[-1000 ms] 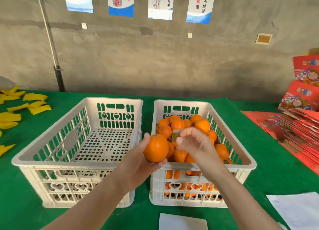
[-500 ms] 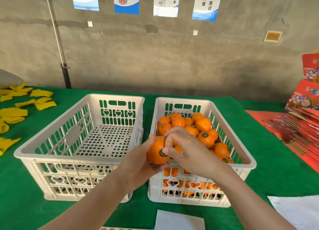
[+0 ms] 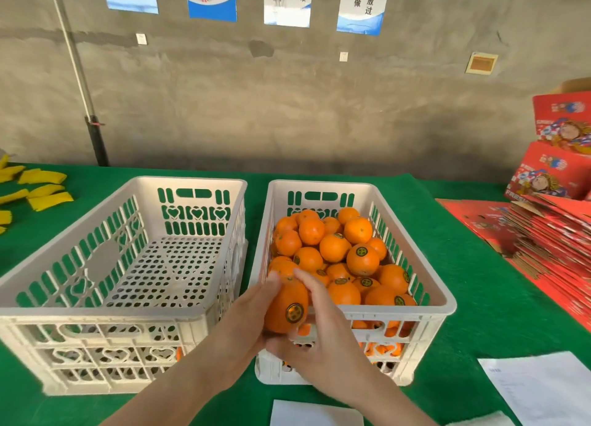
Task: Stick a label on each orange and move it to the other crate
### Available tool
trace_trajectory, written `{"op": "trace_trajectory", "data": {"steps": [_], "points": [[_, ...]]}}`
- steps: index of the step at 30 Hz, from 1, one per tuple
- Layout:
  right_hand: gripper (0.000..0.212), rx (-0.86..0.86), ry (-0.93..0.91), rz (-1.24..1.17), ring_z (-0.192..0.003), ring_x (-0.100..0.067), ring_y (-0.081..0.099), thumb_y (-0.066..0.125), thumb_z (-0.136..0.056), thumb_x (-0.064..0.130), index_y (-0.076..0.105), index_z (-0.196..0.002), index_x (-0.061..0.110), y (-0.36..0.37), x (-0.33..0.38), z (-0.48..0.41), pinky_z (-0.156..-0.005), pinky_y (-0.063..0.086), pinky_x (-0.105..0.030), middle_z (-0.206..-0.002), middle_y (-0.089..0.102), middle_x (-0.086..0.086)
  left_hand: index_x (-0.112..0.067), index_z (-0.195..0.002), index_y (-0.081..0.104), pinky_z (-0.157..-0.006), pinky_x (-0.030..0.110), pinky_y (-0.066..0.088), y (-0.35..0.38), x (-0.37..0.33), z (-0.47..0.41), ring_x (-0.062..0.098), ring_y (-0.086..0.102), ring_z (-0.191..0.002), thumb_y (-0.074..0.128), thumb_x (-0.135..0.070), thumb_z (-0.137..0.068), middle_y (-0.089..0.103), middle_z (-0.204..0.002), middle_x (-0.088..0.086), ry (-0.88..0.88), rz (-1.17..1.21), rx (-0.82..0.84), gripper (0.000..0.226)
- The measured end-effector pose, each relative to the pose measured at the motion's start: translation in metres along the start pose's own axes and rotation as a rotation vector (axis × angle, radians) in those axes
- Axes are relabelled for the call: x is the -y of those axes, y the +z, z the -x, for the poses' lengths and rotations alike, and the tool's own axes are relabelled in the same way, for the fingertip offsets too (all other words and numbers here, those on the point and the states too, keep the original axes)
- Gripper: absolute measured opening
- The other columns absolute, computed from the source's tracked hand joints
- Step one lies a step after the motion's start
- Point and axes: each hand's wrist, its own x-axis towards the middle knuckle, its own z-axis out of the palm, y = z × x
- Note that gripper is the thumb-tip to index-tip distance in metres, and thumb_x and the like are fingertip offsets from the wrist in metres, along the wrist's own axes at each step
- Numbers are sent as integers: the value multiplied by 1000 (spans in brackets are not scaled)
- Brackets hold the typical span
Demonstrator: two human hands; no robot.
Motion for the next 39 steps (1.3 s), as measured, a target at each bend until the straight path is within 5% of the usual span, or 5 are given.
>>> {"op": "trace_trajectory", "data": {"steps": [11,21,28,32,39], "points": [[73,-239,286,393,-113,-18,48,81,-68,38,43,-128,22,-69,-59,-106,-83,44,-27,-115,49,5,-13,-127,49,-80,26,45,-3,13,-94,20,57,-98,38,-3,-94,61,-108,7,299,-1132,-329,36],[83,-56,386,980,-128,-31,35,65,-73,62,37,-136,15,-50,-101,-126,-104,31,-44,-139,42,-10,-13,-119,53,-70,33,53,-6,18,-95,17,59,-80,39,-10,-95,60,-94,4,329,-1069,-422,28],[25,-399,-173,398,-91,-9,55,59,-87,24,62,-107,11,-46,-49,-54,-80,44,-22,-102,64,-3,-8,-112,59,-64,34,50,-5,15,-89,20,59,-75,44,-11,-93,65,-93,8,402,-1094,-451,25],[16,55,-213,383,-67,-8,51,55,-88,19,62,-79,8,-9,-64,30,-60,40,-24,-73,61,0,-8,-111,61,-54,26,38,-1,22,-81,17,53,-67,44,-13,-94,68,-90,10,511,-1148,-491,25],[68,672,461,817,-128,-33,35,48,-87,61,53,-128,7,29,-130,55,-104,34,-42,-138,41,-14,-8,-113,61,-57,26,36,9,29,-64,18,55,-73,45,-17,-98,67,-94,10,543,-1197,-447,24]]}}
